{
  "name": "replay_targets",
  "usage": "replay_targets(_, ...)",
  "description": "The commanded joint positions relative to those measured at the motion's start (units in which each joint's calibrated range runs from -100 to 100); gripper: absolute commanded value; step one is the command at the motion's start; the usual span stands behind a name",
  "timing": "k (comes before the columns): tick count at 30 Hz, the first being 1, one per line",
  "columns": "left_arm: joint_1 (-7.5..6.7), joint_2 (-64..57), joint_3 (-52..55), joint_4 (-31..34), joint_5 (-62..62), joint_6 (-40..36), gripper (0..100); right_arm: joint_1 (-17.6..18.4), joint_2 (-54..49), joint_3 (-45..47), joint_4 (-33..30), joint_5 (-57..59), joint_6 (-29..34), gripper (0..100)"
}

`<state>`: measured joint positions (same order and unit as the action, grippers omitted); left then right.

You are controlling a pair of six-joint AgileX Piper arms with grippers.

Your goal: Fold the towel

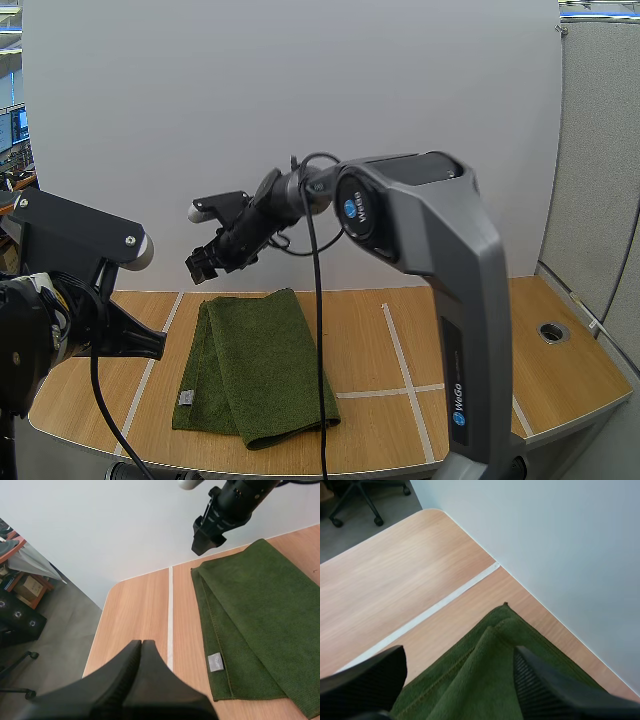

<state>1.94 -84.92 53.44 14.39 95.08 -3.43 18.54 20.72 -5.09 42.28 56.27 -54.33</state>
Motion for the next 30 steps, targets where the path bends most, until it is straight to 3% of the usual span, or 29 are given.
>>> replay_targets(1,0.04,-0.08,-0.64,-2.05,2.03,3.56,0,-0.06,-8.63,0.08,-14.89,14.88,7.12,88)
replay_targets(8,0.04,0.27,-0.64,-6.38,4.92,9.11,0,-2.29,-14.52,0.08,-16.33,29.3,7.55,3)
replay_targets(16,-0.03,10.88,8.25,-12.88,2.94,11.87,0,-6.66,-19.74,0.08,-16.33,43.22,7.55,0)
replay_targets(22,-0.03,18.75,11.05,-21.18,-3.32,16.35,0,-10.58,-27.24,2.26,-16.47,43.73,5.97,0)
replay_targets(30,-0.03,30.39,11.05,-26.75,4.92,20.29,0,-14.76,-39.13,8.57,-16.47,43.73,1.68,0)
